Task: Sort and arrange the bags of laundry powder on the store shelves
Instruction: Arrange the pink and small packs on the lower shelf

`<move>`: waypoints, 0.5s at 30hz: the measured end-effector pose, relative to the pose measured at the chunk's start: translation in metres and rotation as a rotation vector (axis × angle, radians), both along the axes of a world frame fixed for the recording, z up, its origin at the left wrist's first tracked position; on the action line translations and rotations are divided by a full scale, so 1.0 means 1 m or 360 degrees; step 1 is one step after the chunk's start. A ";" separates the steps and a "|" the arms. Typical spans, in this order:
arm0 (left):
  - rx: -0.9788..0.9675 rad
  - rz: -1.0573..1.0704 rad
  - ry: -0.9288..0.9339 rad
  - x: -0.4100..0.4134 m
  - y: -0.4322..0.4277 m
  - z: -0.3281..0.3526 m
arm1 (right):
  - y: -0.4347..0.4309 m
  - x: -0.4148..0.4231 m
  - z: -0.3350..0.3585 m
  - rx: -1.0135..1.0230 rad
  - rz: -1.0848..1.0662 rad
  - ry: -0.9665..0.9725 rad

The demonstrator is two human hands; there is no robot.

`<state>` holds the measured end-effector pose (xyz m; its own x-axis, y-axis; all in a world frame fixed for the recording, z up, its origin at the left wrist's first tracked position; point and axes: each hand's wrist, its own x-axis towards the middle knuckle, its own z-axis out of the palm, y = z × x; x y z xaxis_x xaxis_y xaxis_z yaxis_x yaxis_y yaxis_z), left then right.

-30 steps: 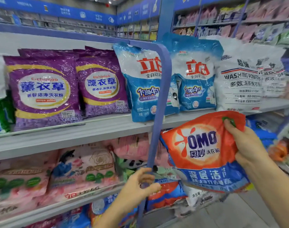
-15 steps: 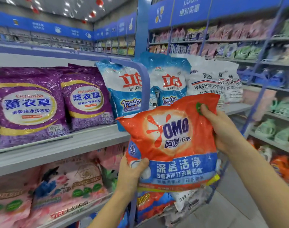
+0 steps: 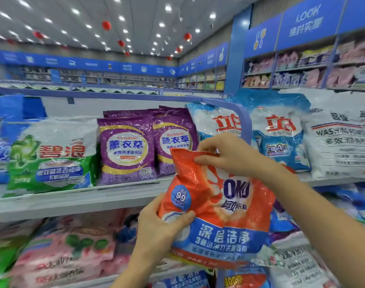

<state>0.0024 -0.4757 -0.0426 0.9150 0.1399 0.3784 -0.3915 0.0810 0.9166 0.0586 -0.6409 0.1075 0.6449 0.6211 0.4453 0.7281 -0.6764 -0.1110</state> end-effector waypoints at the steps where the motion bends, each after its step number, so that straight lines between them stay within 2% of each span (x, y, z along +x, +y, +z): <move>1: 0.0013 0.0063 0.0006 -0.002 0.008 0.002 | 0.007 0.005 -0.002 0.0113 0.0106 0.0022; 4: 0.0087 0.0192 0.0037 -0.005 0.031 0.008 | 0.022 0.020 -0.004 0.0322 0.0306 0.0017; 10: 0.0154 0.0361 0.0123 0.000 0.068 0.028 | 0.051 0.043 0.019 0.0450 0.0516 -0.0064; 13: 0.0216 0.0260 0.0191 -0.002 0.092 0.045 | 0.069 0.047 0.035 0.0505 0.0650 -0.0288; 15: 0.0300 0.0240 0.0179 -0.006 0.103 0.052 | 0.084 0.046 0.046 0.0471 0.0673 -0.0584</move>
<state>-0.0040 -0.3728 0.0095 0.9269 0.2148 0.3078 -0.2809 -0.1468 0.9484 0.1044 -0.5573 0.1534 0.1434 0.6055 0.7828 0.9520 -0.3005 0.0580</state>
